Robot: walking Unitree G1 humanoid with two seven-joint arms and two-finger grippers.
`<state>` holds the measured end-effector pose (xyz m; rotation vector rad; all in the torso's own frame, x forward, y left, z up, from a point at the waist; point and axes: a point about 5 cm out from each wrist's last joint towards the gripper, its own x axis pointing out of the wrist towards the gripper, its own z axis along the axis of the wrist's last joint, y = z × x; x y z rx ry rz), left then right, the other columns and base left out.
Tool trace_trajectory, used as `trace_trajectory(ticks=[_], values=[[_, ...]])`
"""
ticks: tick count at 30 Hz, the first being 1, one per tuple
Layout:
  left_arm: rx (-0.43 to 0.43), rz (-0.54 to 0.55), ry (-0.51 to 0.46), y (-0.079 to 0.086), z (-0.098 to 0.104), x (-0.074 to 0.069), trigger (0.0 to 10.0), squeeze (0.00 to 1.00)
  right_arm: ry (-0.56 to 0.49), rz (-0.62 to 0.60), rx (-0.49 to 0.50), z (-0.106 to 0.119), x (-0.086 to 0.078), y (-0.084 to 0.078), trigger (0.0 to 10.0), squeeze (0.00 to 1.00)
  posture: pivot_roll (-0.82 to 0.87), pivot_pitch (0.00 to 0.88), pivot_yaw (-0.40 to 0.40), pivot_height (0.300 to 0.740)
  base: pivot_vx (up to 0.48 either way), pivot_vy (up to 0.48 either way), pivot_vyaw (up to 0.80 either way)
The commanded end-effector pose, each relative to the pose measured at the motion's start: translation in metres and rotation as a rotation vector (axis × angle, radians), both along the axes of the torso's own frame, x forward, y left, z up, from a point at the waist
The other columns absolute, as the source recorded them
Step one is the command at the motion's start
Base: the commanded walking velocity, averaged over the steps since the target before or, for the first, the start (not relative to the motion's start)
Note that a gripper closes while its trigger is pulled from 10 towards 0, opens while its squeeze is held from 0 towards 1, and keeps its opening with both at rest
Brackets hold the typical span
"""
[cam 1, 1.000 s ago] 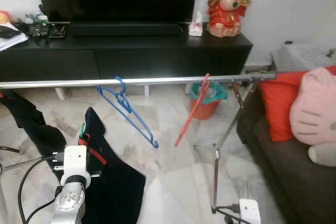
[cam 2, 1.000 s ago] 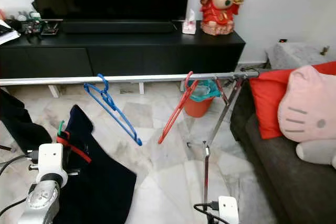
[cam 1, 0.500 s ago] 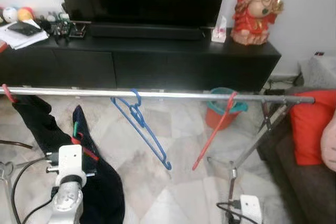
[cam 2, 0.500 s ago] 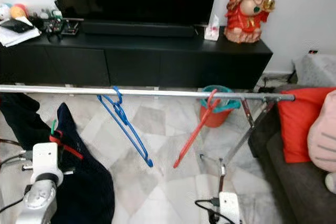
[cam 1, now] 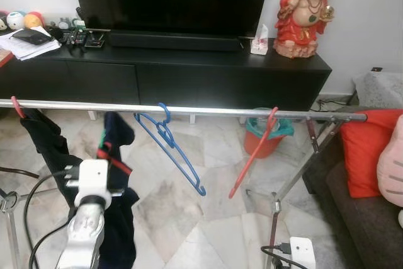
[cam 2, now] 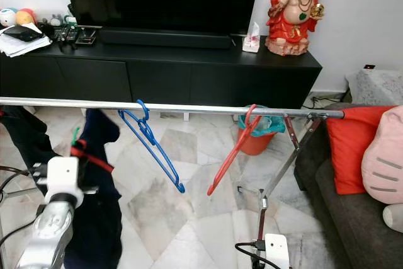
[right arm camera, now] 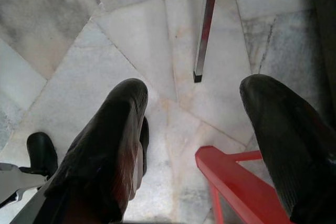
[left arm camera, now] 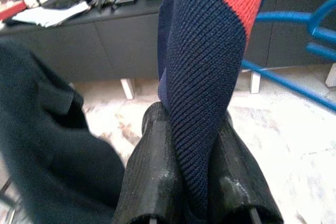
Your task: Hang hanger
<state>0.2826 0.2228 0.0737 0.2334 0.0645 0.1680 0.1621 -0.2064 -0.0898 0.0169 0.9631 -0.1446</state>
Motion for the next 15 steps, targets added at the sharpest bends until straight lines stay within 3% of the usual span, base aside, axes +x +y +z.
trace_trajectory(ticks=[1,5,15], values=[[0.027,-0.019,-0.013,-0.001,0.006,0.008,10.0,0.0,0.005,-0.006,0.001,0.0,0.0,-0.001,10.0,0.0,-0.05,0.0,-0.068,0.74,0.0,0.0,0.0],[0.011,0.031,-0.024,0.004,0.012,0.023,10.0,0.0,0.005,-0.007,0.003,0.0,0.0,-0.001,10.0,0.0,-0.05,0.0,-0.072,0.74,0.0,0.0,0.0],[-0.041,0.146,-0.061,0.012,0.025,0.044,10.0,0.0,0.007,-0.003,0.004,0.0,0.0,-0.003,10.0,0.0,-0.06,0.0,-0.083,0.74,0.0,0.0,0.0]])
